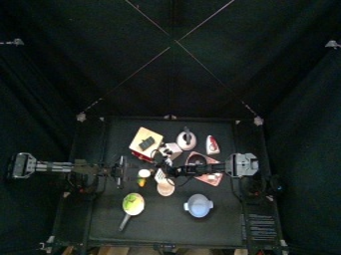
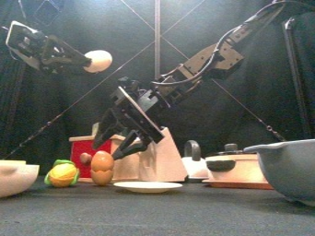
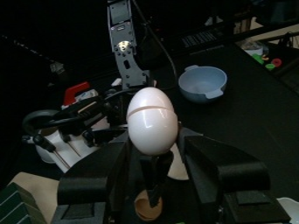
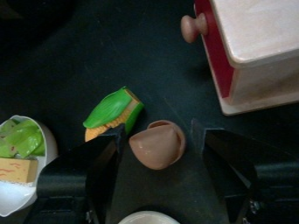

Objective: Drop egg shell

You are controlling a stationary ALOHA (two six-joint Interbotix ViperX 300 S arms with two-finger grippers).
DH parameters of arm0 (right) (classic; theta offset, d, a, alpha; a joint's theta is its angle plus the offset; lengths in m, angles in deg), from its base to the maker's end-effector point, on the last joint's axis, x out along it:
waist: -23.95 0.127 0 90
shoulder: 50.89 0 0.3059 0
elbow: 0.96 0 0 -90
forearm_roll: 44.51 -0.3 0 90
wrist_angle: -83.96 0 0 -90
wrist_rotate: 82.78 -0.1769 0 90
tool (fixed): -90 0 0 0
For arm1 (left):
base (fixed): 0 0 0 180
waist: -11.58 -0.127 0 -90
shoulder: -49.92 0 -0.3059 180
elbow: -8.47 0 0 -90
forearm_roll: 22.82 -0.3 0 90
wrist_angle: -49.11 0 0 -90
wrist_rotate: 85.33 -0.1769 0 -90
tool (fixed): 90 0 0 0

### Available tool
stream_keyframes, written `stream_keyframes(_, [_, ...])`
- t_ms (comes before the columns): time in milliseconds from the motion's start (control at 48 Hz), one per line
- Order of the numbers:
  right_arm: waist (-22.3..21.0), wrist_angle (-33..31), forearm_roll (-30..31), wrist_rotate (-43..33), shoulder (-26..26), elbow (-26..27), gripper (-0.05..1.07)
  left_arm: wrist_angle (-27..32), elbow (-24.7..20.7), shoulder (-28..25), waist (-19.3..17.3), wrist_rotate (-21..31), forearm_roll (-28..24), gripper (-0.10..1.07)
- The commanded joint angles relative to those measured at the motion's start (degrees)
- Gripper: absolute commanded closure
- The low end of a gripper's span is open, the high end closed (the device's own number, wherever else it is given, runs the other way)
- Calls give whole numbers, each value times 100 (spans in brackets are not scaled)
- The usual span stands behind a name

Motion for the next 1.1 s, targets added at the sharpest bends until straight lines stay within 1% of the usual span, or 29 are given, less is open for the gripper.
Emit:
stream_keyframes(0, [-26,-26,-9,18,132,141,9,-26,-70,0,0,-9,0,25])
stream_keyframes(833, [0,-26,-105,18,167,62,9,-18,-62,0,9,-9,0,24])
stream_keyframes(1083, [132,44,-105,18,272,-9,9,-26,-62,0,0,-9,0,24])
